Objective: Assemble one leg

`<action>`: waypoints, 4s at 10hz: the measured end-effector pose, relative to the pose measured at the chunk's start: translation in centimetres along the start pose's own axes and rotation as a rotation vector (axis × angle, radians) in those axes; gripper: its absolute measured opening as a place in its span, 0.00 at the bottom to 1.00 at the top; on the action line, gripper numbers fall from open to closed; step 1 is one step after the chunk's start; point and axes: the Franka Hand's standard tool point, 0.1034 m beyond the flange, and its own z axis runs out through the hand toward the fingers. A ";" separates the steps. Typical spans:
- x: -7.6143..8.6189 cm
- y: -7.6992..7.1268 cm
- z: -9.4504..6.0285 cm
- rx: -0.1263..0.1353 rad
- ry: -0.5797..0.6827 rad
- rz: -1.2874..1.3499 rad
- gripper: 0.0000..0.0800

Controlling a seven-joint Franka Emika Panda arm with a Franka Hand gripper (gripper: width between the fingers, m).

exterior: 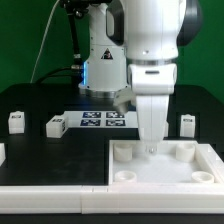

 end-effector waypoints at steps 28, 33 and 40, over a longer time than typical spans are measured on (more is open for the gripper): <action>4.9 -9.1 -0.9 0.089 0.019 1.709 0.81; 4.4 -8.8 -0.9 0.261 -0.179 1.646 0.81; 6.9 -10.2 -0.9 0.681 -0.611 1.441 0.81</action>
Offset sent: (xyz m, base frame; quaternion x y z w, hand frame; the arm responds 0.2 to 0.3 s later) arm 0.0000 0.0000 0.0000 0.0000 0.0000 0.0799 0.9968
